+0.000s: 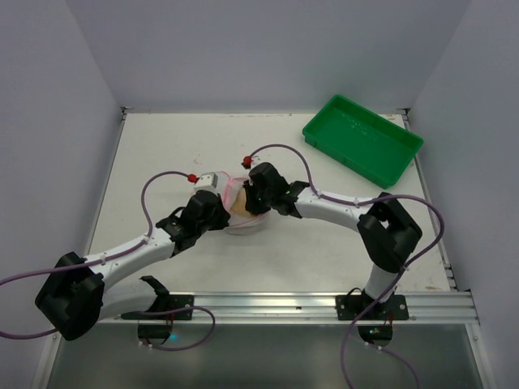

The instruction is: Unzip the laundry bag and remove the bra

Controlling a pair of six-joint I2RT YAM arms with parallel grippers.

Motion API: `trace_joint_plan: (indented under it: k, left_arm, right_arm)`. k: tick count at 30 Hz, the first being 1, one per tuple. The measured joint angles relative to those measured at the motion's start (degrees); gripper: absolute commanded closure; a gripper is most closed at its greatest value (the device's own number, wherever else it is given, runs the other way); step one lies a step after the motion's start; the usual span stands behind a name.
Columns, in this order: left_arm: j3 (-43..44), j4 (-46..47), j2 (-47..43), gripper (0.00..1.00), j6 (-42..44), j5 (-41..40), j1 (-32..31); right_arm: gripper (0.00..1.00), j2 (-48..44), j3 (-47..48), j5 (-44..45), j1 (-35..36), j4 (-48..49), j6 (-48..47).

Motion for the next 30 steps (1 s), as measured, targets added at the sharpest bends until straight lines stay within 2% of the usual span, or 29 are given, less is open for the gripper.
trace_joint_plan:
  k: [5, 10, 14, 20, 25, 30]
  left_arm:
    - [0.00, -0.22, 0.00, 1.00, -0.02, -1.01, 0.00]
    - [0.13, -1.33, 0.11, 1.00, -0.09, -1.90, 0.00]
    - [0.22, -1.27, 0.76, 1.00, -0.11, -1.92, 0.00]
    - [0.22, -1.38, 1.64, 1.00, -0.13, -1.90, 0.00]
    - [0.28, -1.70, 1.64, 1.00, -0.13, -2.03, 0.00]
    - [1.38, -4.44, 1.64, 1.00, -0.13, -3.30, 0.04]
  right_arm:
    - [1.00, -6.16, -0.92, -0.83, 0.00, -0.24, -1.07]
    - [1.00, -15.10, -1.49, -5.35, 0.00, -0.13, -2.27]
    - [1.00, -22.14, -3.13, -10.54, 0.00, 2.45, -2.23]
    - [1.00, -27.52, -3.50, -12.52, -0.44, 7.37, -1.55]
    - [1.00, -27.65, 1.57, -12.66, -1.77, 8.37, -1.53]
    - [1.00, -27.30, 12.13, -9.79, -5.86, 8.07, -2.86]
